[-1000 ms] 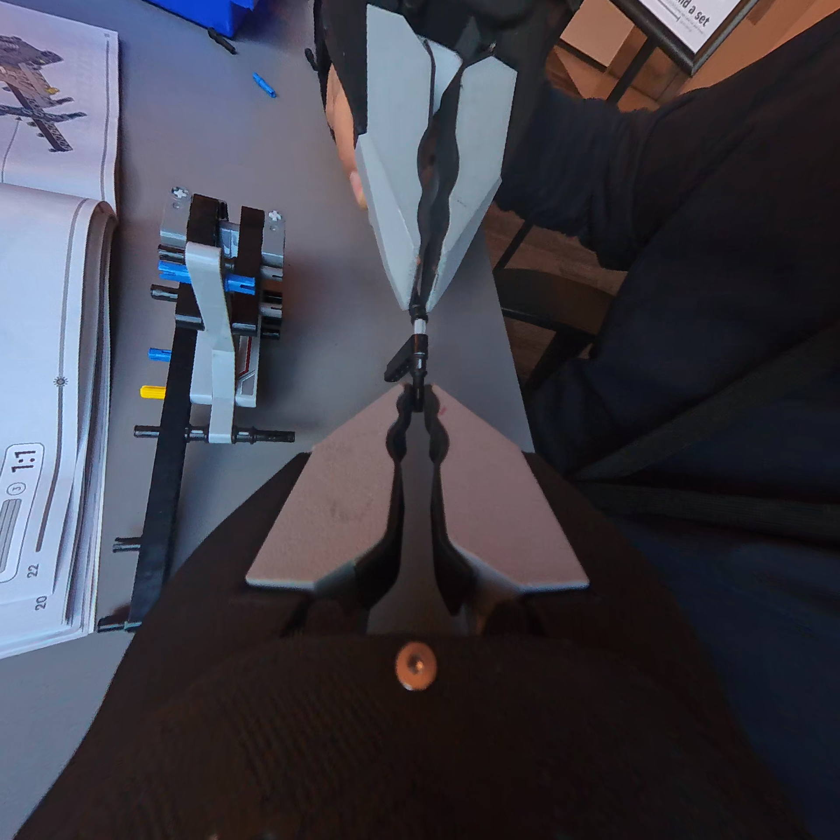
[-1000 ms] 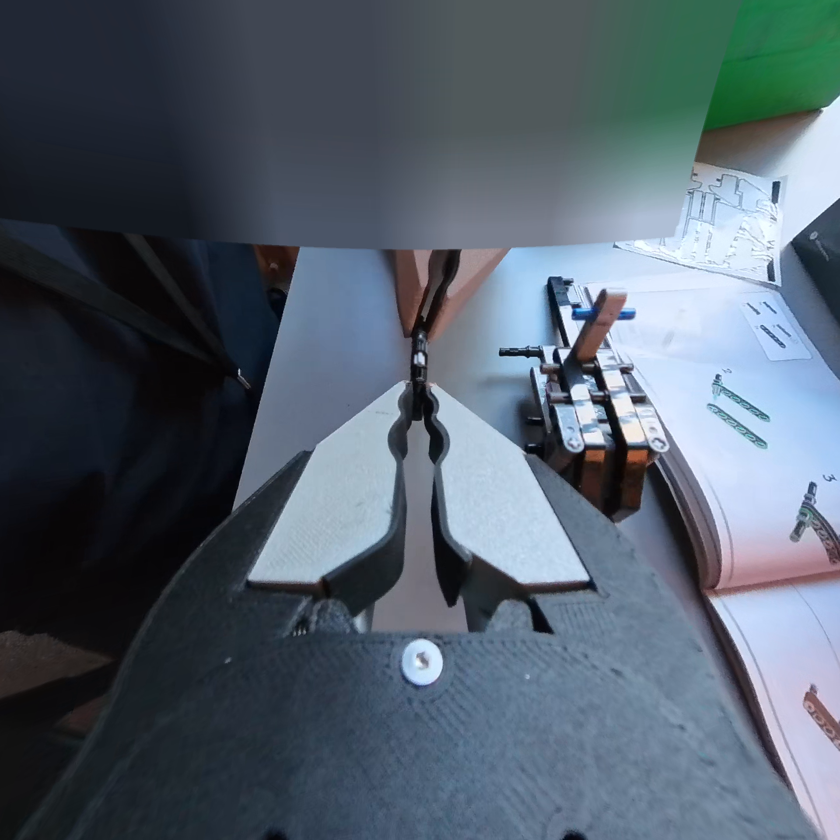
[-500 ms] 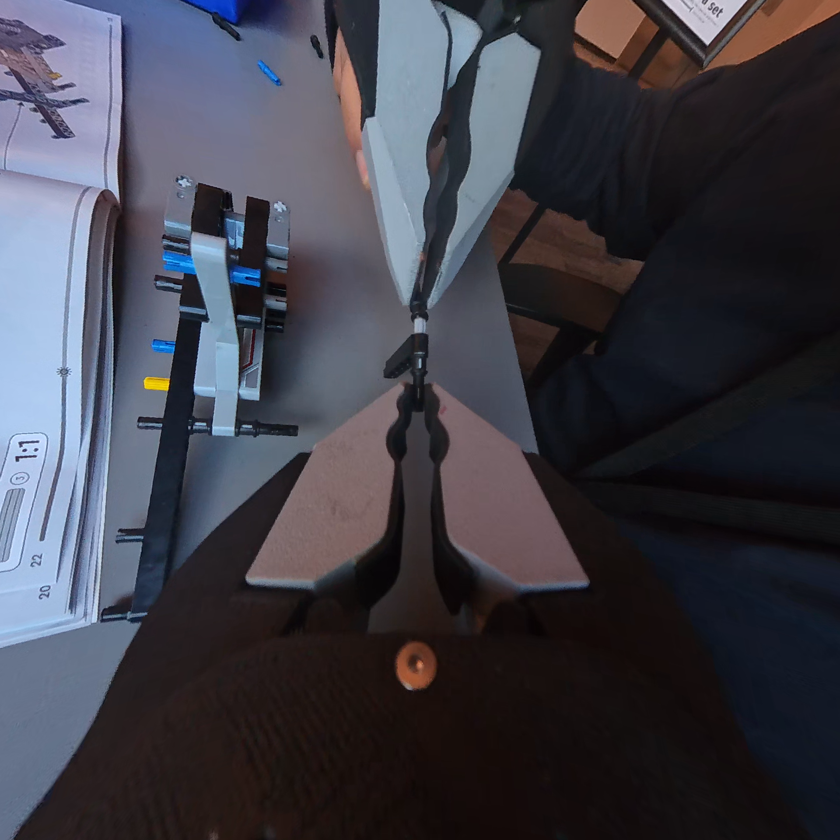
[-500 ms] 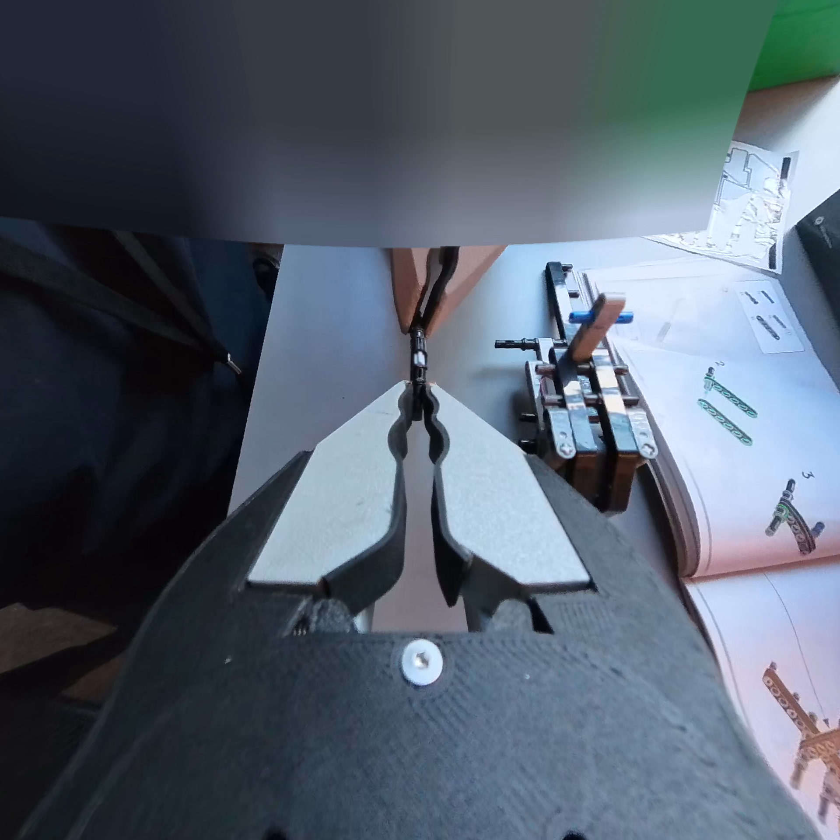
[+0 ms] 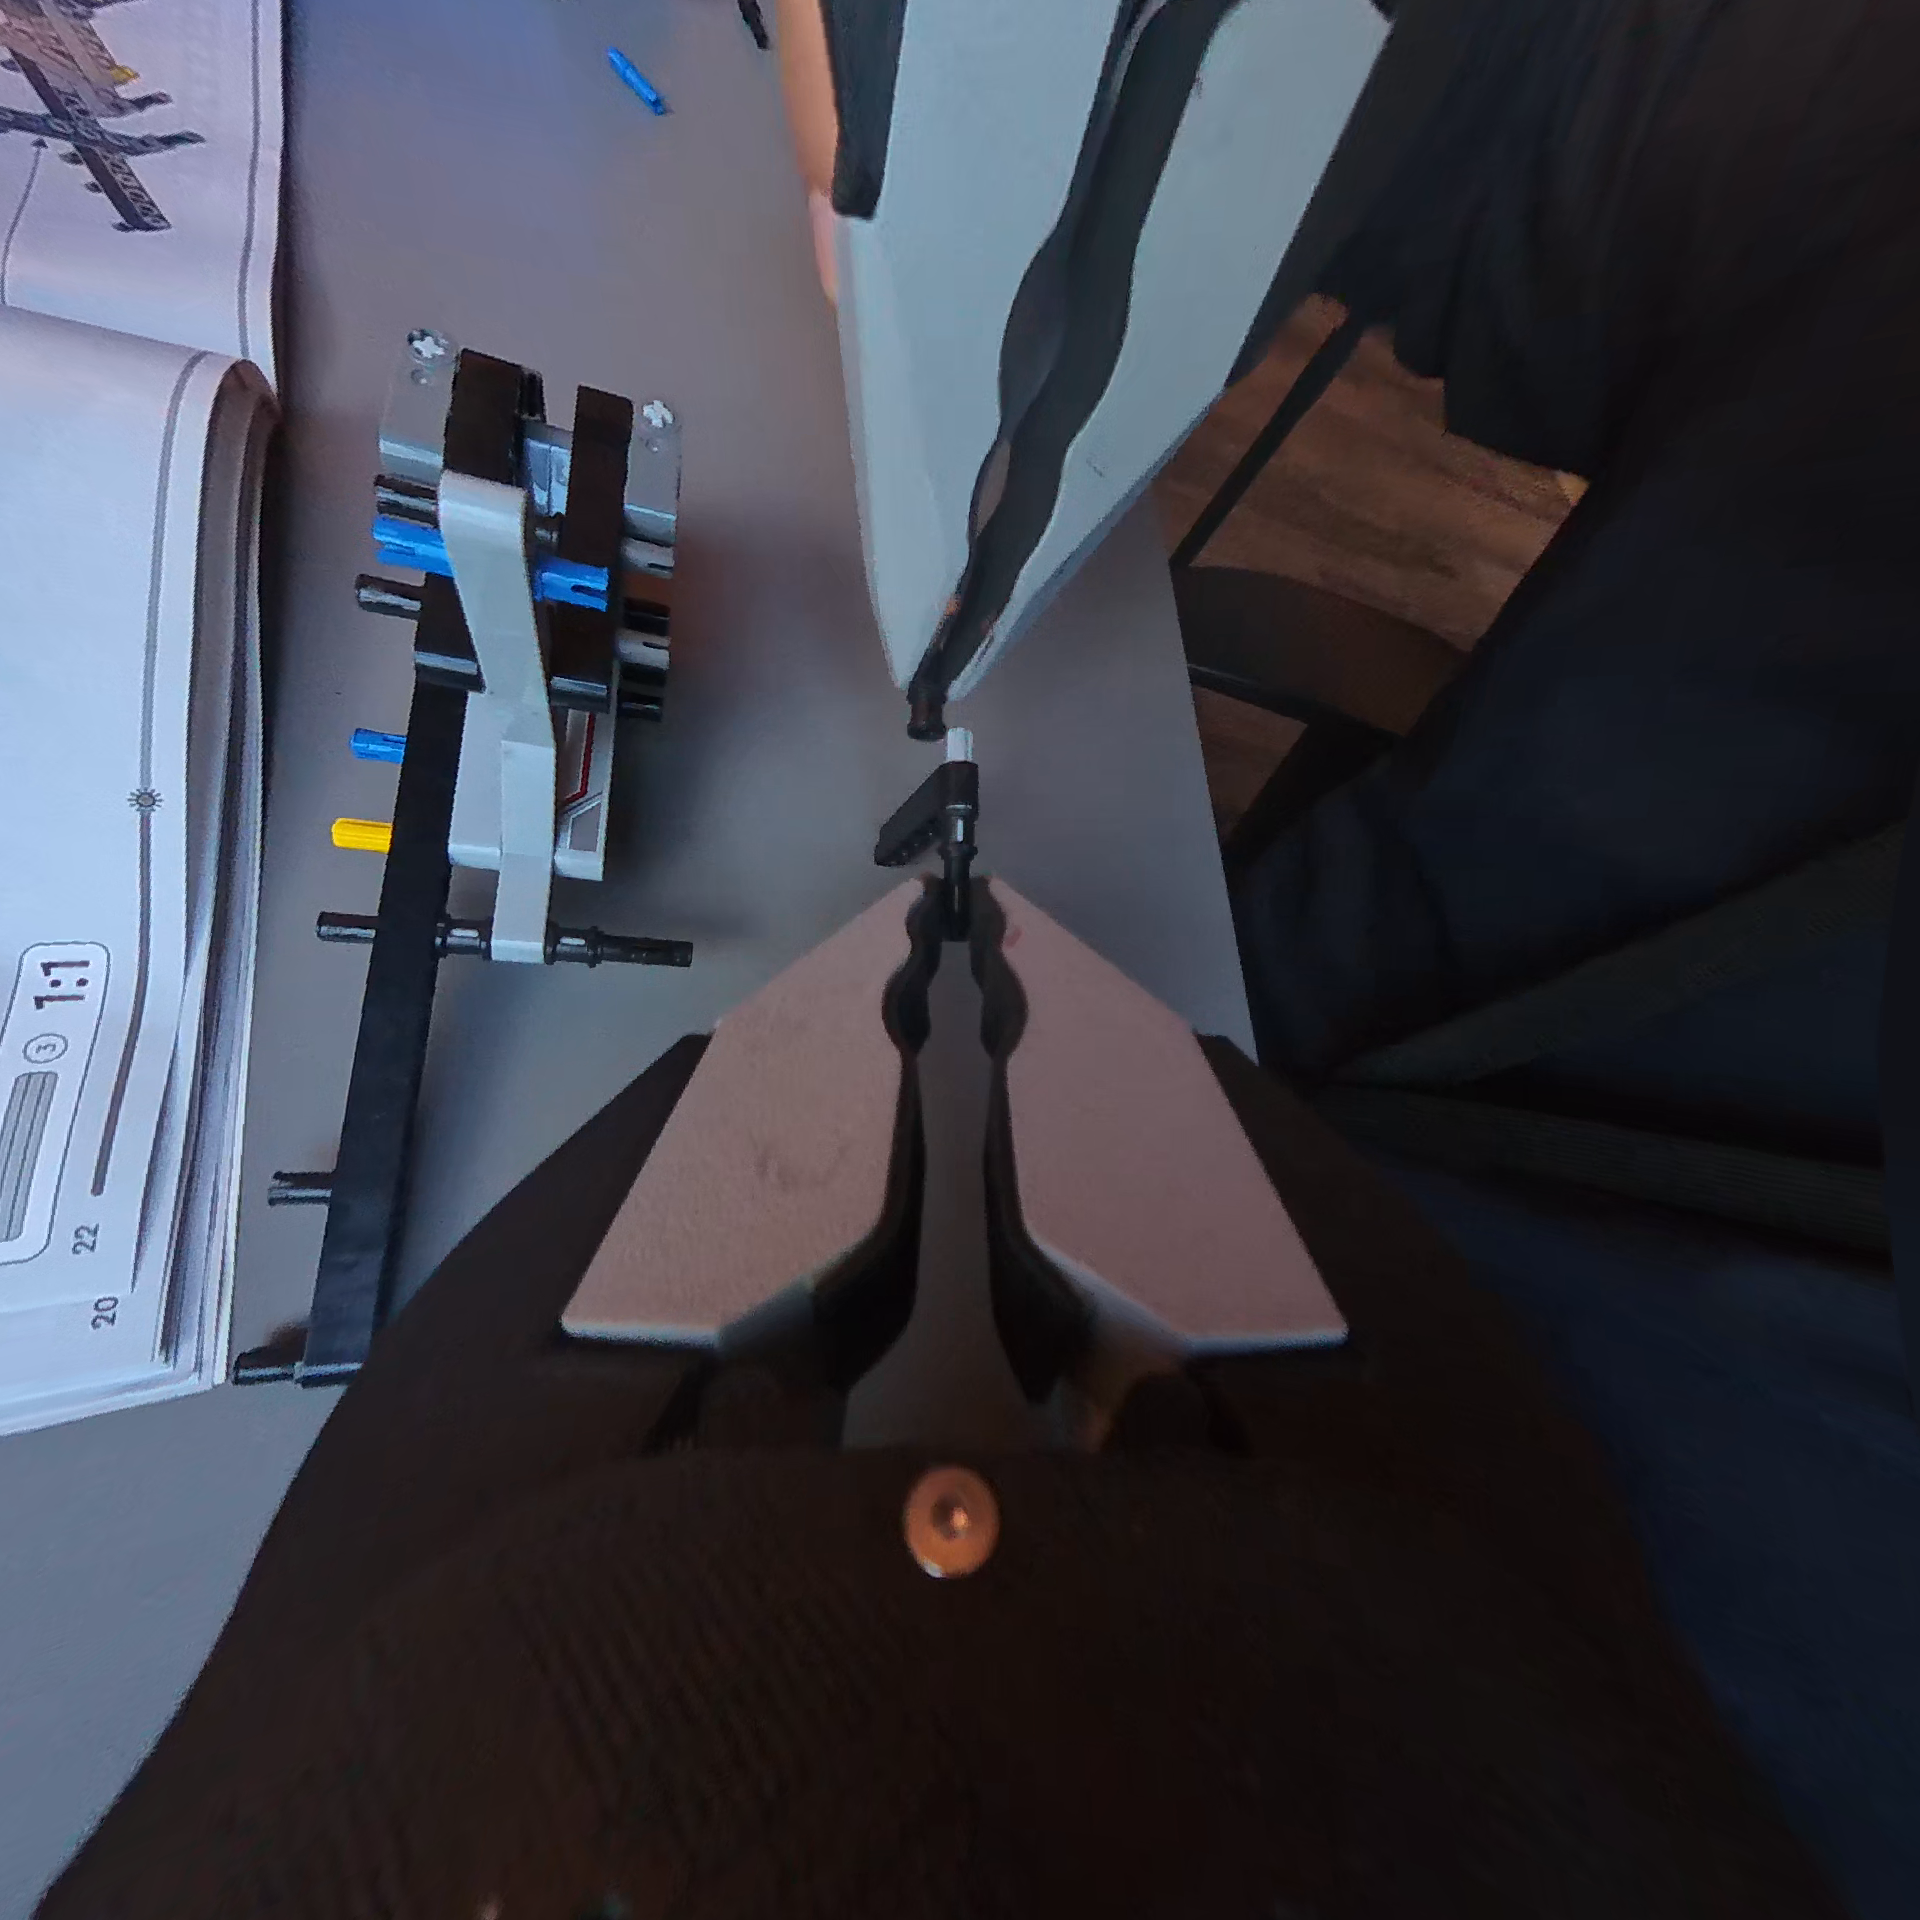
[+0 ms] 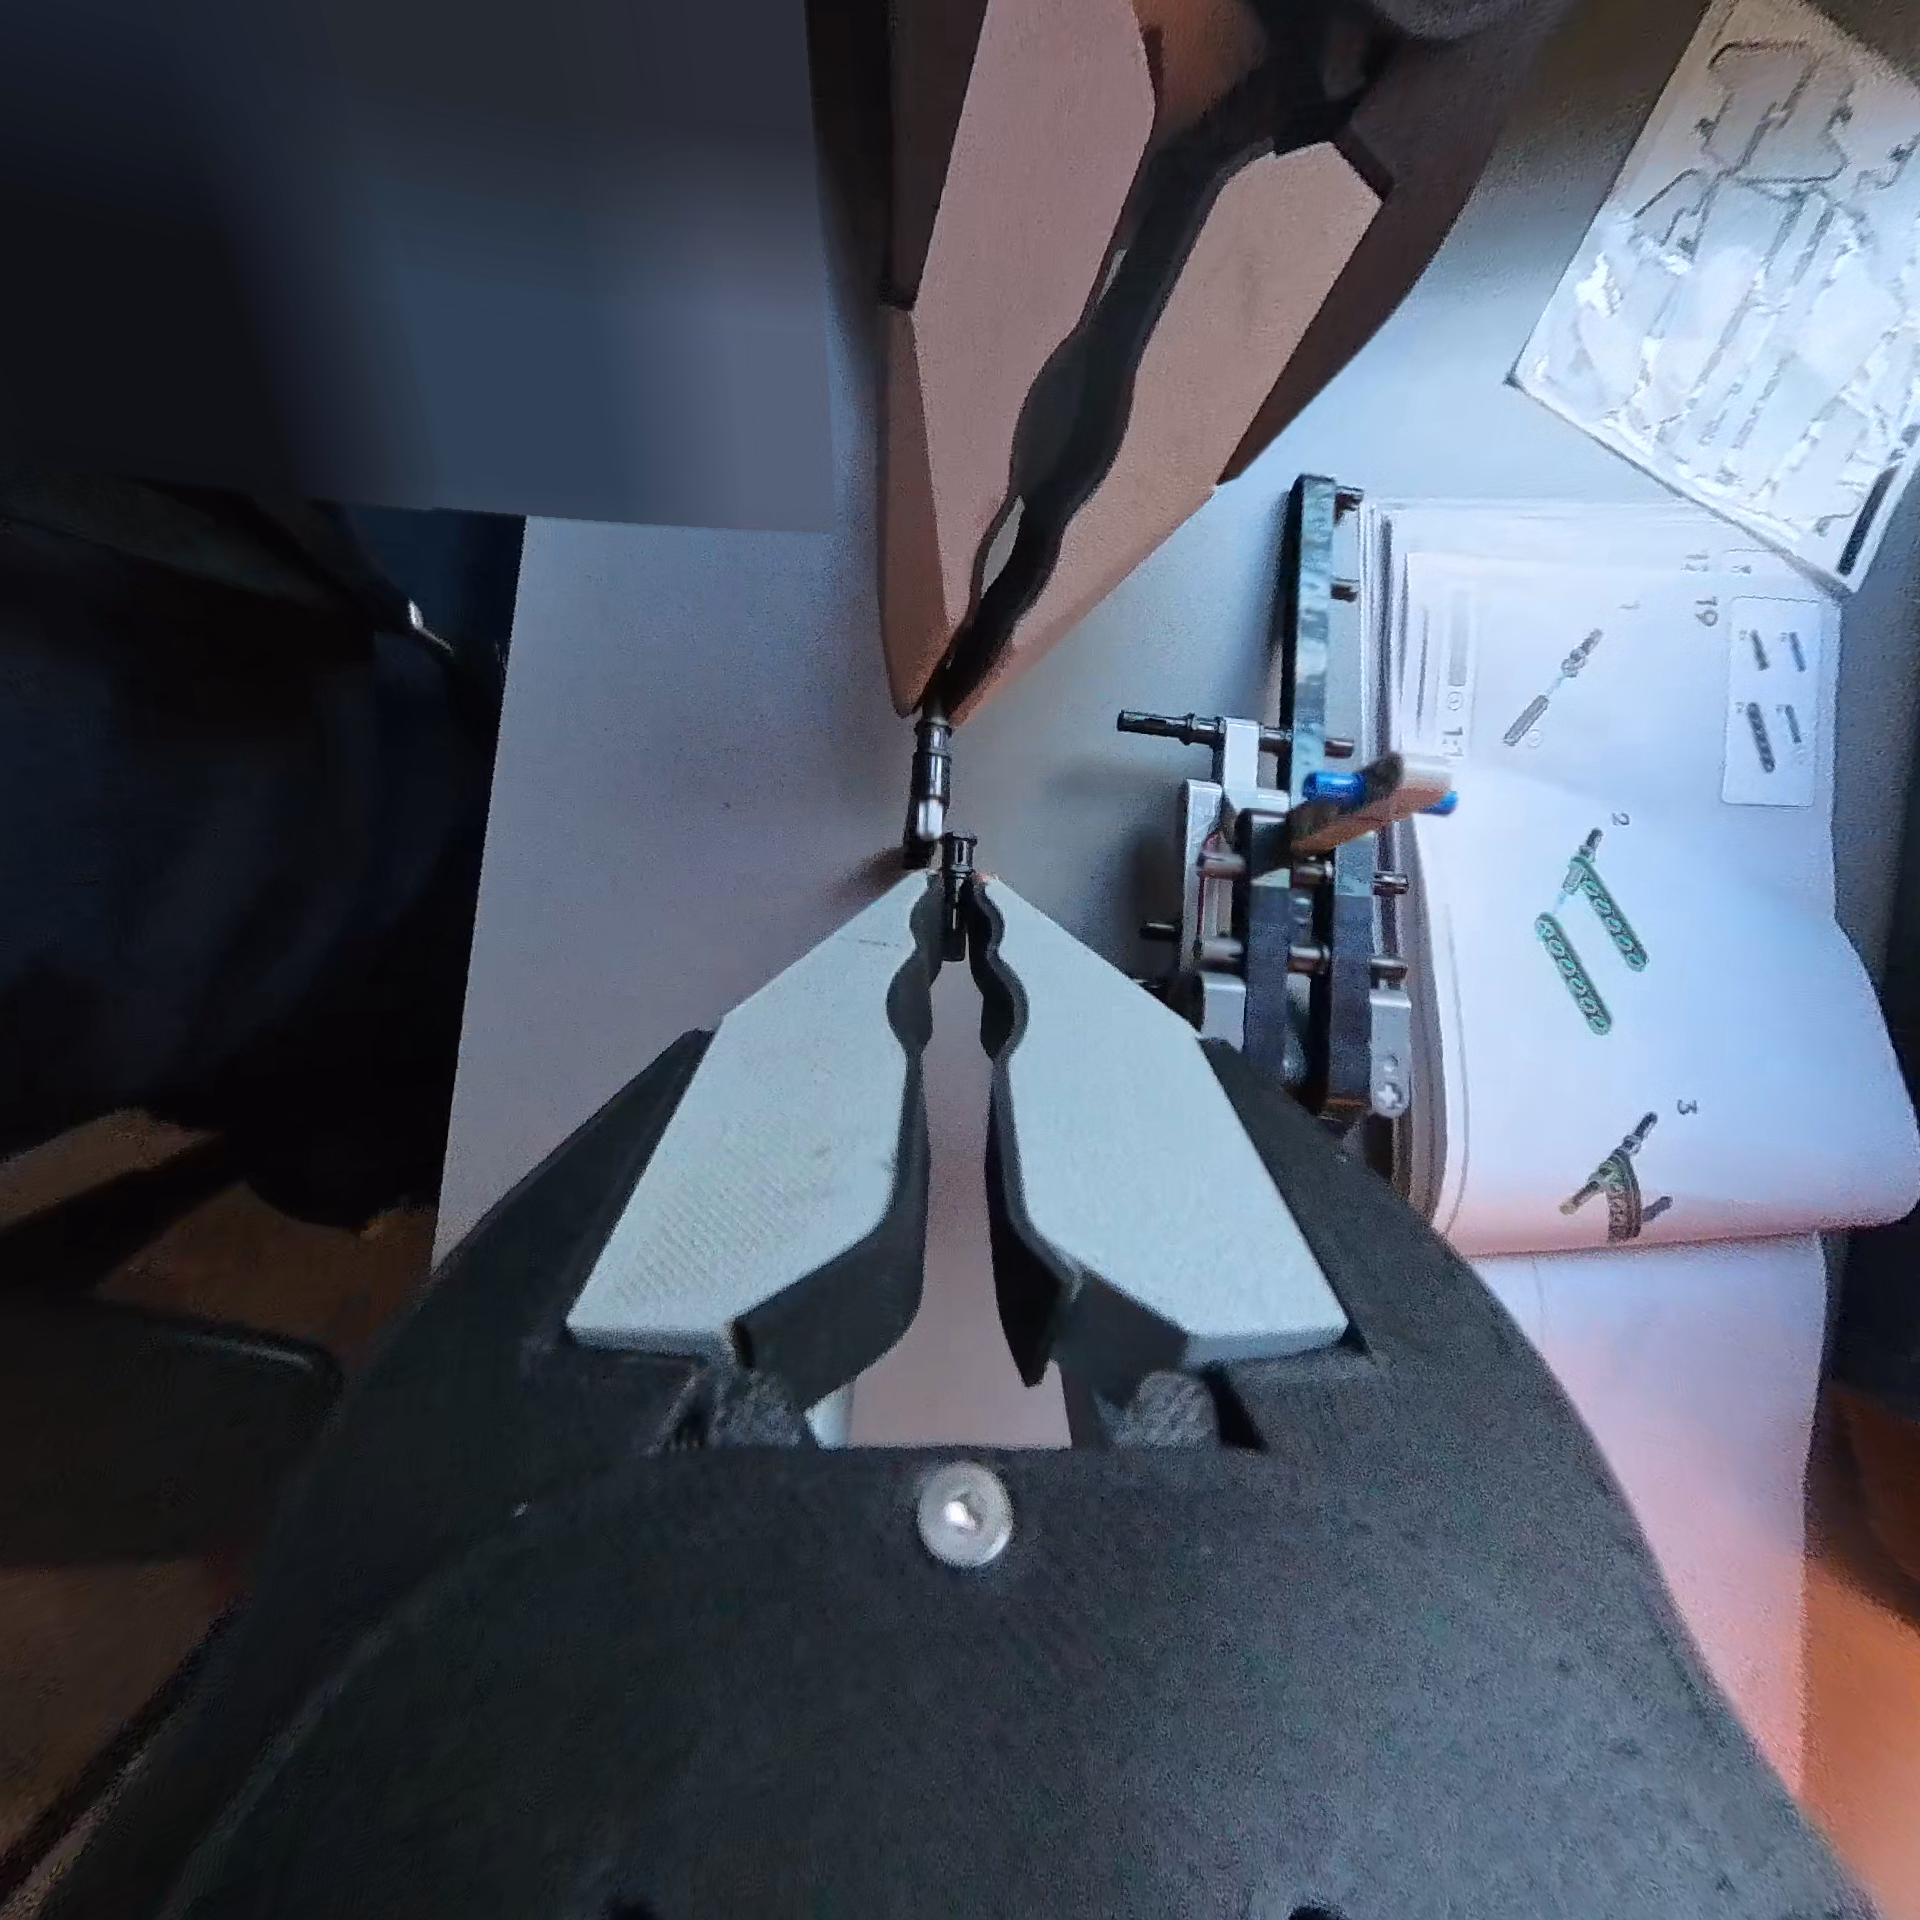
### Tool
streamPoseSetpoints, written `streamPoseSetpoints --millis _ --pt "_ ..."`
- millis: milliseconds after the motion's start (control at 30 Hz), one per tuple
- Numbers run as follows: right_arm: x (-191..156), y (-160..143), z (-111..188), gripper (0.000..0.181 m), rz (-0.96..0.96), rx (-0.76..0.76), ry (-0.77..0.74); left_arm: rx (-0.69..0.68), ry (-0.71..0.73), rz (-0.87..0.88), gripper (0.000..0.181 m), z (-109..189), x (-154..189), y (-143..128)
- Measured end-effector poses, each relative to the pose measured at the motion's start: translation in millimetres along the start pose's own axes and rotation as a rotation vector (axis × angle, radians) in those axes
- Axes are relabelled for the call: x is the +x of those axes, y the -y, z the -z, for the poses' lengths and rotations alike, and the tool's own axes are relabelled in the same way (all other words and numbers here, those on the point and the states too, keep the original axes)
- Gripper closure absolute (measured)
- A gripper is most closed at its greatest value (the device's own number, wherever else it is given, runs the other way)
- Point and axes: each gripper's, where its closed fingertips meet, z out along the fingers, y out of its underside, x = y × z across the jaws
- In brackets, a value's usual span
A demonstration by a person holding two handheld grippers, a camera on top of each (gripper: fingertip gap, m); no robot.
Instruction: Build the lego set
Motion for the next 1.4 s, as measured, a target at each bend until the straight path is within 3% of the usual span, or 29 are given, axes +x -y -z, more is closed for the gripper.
streamPoseSetpoints --millis 133,467,1400 --pt "-0.3 -4.4 -3.1 0.179 0.028 -0.063 0.005 0.010 0.010 0.012 0.179 2.9 -2.6 1.4" --pt "-3.5 -1.8 -1.3 0.180 -0.030 0.010 0.006 -0.008 0.022 0.021 0.178 1.6 -3.3 -1.6" --pt "-1.1 0.4 -5.8 0.180 0.078 -0.045 -0.013 -0.026 0.036 0.007 0.179 1.4 -4.6 -4.2"
